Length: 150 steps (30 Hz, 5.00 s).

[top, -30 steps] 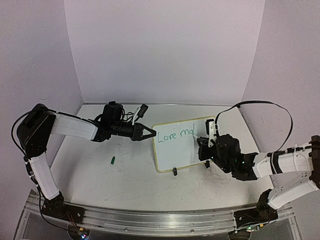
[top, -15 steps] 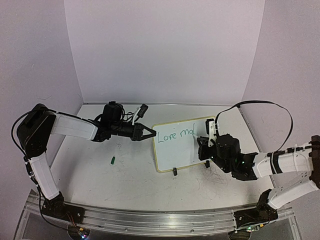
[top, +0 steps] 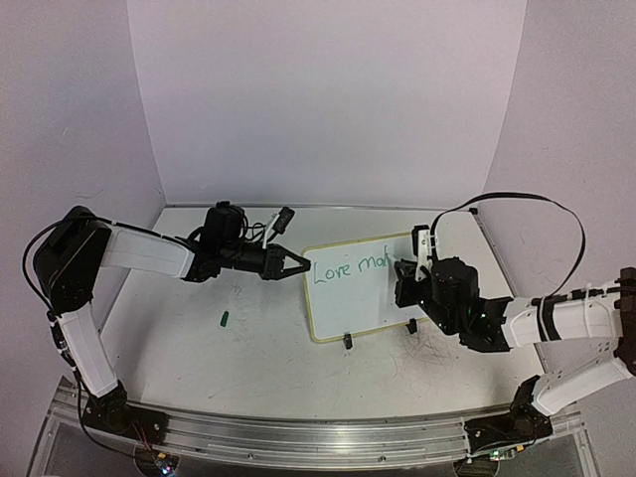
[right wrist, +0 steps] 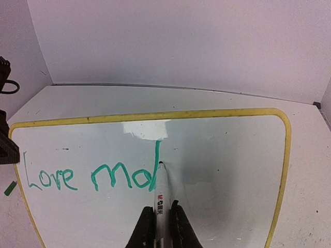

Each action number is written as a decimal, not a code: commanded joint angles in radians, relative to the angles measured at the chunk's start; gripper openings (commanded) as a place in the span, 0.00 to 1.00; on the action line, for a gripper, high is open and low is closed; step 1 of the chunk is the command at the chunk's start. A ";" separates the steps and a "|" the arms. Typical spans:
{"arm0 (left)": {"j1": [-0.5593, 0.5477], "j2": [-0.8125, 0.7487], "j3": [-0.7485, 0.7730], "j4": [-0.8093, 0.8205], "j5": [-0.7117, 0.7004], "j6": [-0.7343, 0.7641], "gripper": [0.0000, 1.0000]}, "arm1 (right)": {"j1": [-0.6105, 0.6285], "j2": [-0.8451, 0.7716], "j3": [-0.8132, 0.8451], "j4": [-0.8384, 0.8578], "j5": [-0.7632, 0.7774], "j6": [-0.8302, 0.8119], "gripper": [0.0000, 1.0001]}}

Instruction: Write a sentence on the whiteboard

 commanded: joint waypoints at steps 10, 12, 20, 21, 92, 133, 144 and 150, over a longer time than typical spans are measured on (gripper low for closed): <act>-0.023 -0.012 0.022 -0.073 -0.027 0.044 0.00 | -0.009 -0.030 0.003 -0.070 0.048 0.042 0.00; -0.023 -0.011 0.022 -0.073 -0.027 0.044 0.00 | -0.008 -0.040 -0.014 -0.076 0.043 0.051 0.00; -0.023 -0.009 0.022 -0.073 -0.027 0.044 0.00 | -0.006 -0.034 -0.026 -0.058 0.006 0.058 0.00; -0.023 -0.010 0.022 -0.073 -0.027 0.044 0.00 | -0.005 -0.029 -0.024 -0.052 0.000 0.056 0.00; -0.025 -0.030 0.010 -0.083 -0.051 0.021 0.00 | -0.036 -0.190 -0.106 -0.001 -0.074 -0.076 0.00; -0.024 -0.031 0.014 -0.128 -0.103 0.056 0.00 | -0.036 -0.185 -0.116 0.007 -0.051 -0.048 0.00; -0.024 -0.030 0.018 -0.129 -0.097 0.058 0.00 | -0.037 -0.159 -0.103 0.037 -0.115 -0.091 0.00; -0.024 -0.031 0.018 -0.130 -0.095 0.062 0.00 | -0.037 -0.144 -0.096 0.036 -0.070 -0.069 0.00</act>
